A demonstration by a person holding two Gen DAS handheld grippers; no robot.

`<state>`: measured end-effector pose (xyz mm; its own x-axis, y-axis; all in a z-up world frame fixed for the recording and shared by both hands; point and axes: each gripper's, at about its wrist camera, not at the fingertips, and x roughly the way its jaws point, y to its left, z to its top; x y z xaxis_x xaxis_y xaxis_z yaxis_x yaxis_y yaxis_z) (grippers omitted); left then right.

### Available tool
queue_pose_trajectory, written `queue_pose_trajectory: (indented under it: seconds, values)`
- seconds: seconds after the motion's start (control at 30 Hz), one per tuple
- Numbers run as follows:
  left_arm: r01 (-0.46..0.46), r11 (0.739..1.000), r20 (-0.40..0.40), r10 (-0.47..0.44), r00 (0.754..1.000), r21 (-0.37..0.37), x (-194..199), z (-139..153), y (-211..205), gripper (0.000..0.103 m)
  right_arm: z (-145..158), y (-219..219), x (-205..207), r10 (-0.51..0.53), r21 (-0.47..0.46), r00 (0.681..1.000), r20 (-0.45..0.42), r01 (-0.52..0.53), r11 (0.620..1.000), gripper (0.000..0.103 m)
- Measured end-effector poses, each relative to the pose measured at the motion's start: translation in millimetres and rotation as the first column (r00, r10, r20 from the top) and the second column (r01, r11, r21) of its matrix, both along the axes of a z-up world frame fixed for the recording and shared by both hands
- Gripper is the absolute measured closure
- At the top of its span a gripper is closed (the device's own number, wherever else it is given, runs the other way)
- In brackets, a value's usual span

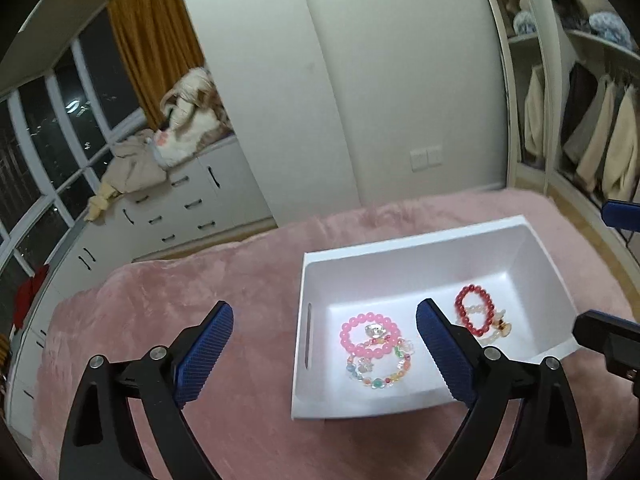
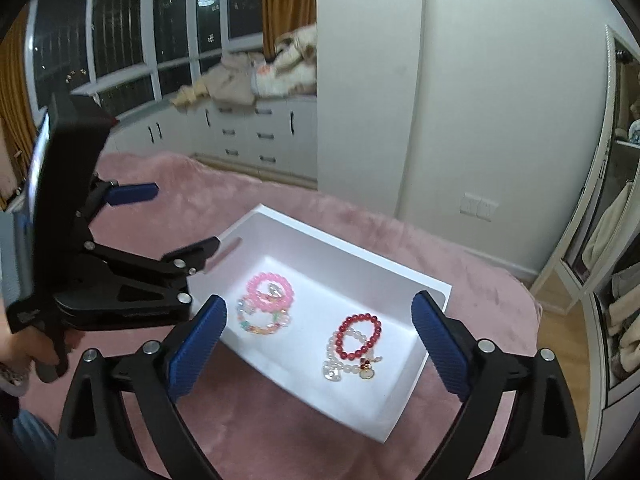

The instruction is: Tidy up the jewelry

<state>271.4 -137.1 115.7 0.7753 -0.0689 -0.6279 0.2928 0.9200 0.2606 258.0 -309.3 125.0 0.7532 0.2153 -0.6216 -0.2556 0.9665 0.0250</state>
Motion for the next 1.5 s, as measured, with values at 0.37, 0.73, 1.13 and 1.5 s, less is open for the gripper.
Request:
queue_pose_trajectory:
  seconds: [0.37, 0.73, 1.13, 1.5]
  values:
    - [-0.054, 0.981, 0.073, 0.068, 0.995, -0.187, -65, 5, 15, 0.004, 5, -10, -61, -0.06, 0.031, 0.984, 0.171, 0.056, 0.998, 0.005]
    - [-0.103, 0.948, 0.079, 0.132, 0.988, -0.302, -100, -34, 27, 0.003, -40, -31, -95, -0.132, 0.166, 0.957, 0.258, 0.091, 0.982, 0.005]
    - [-0.092, 0.967, 0.131, 0.125, 0.983, -0.239, -116, -63, 21, 0.003, -83, -19, -99, -0.143, 0.07, 0.952, 0.271, 0.129, 0.989, 0.005]
    - [-0.081, 0.969, 0.123, 0.111, 0.986, -0.232, -118, -66, 16, 0.004, -91, -17, -99, -0.143, 0.06, 0.952, 0.27, 0.132, 0.989, 0.005]
